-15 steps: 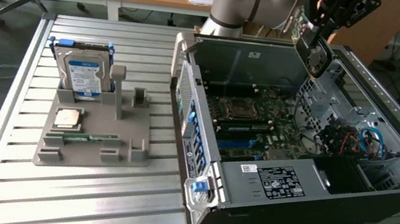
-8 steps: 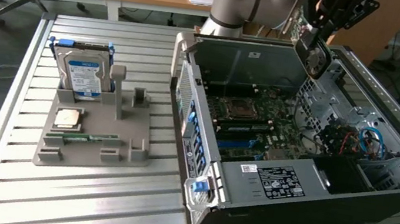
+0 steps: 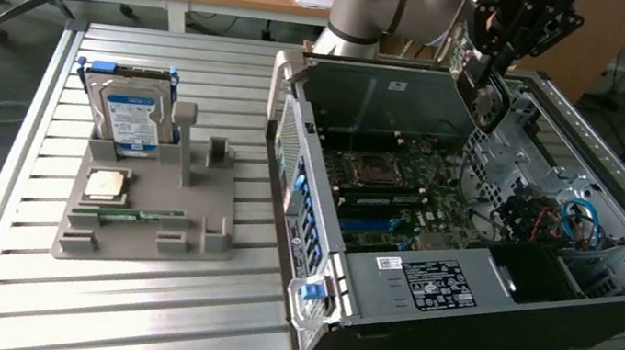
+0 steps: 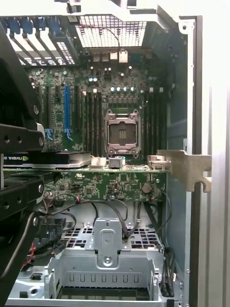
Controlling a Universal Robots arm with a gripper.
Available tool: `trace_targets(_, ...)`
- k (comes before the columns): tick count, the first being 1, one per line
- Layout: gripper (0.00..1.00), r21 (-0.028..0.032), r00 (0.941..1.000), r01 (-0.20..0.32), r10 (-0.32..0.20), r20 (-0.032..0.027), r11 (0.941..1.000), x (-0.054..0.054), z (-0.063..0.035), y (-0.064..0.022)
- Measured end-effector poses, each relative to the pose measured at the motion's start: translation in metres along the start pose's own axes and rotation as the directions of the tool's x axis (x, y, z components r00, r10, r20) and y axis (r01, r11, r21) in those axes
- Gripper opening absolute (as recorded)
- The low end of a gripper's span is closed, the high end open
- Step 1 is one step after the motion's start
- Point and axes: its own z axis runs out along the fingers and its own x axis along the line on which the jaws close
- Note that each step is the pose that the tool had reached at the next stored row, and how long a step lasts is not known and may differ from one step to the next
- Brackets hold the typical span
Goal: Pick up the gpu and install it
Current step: 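Pick up the gpu and move the gpu toward the slot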
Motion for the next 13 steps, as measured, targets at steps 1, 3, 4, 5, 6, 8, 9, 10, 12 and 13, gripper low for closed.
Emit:
trace_targets(1, 0.26, 0.0000, 1.0000, 0.000, 0.000, 0.0000, 1.0000, 0.000, 0.0012, 0.0000)
trace_targets(3, 0.26, 0.0001, 1.0000, 0.000, 0.000, 0.0000, 1.0000, 0.000, 0.0025, -0.0001)
trace_targets(4, 0.26, 0.0000, 1.0000, 0.000, 0.000, 0.0000, 1.0000, 0.000, 0.0031, -0.0001)
trace_targets(5, 0.26, 0.0000, 1.0000, 0.000, 0.000, 0.0000, 1.0000, 0.000, 0.0039, -0.0002)
trace_targets(6, 0.26, -0.0001, 1.0000, 0.000, 0.000, 0.0000, 1.0000, -0.001, 0.0046, -0.0002)
trace_targets(8, 0.26, 0.0000, 1.0000, 0.000, 0.000, 0.0000, 1.0000, -0.004, 0.0055, -0.0001)
trace_targets(9, 0.26, 0.0000, 1.0000, 0.000, 0.000, -0.0001, 1.0000, -0.005, 0.0059, -0.0001)
trace_targets(10, 0.26, 0.0000, 1.0000, 0.000, 0.000, 0.0001, 1.0000, -0.006, 0.0062, -0.0001)
trace_targets(12, 0.26, 0.0000, 1.0000, 0.000, 0.000, 0.0000, 1.0000, -0.010, 0.0070, -0.0001)
trace_targets(13, 0.26, 0.0001, 1.0000, 0.000, 0.000, 0.0000, 1.0000, -0.011, 0.0072, 0.0000)
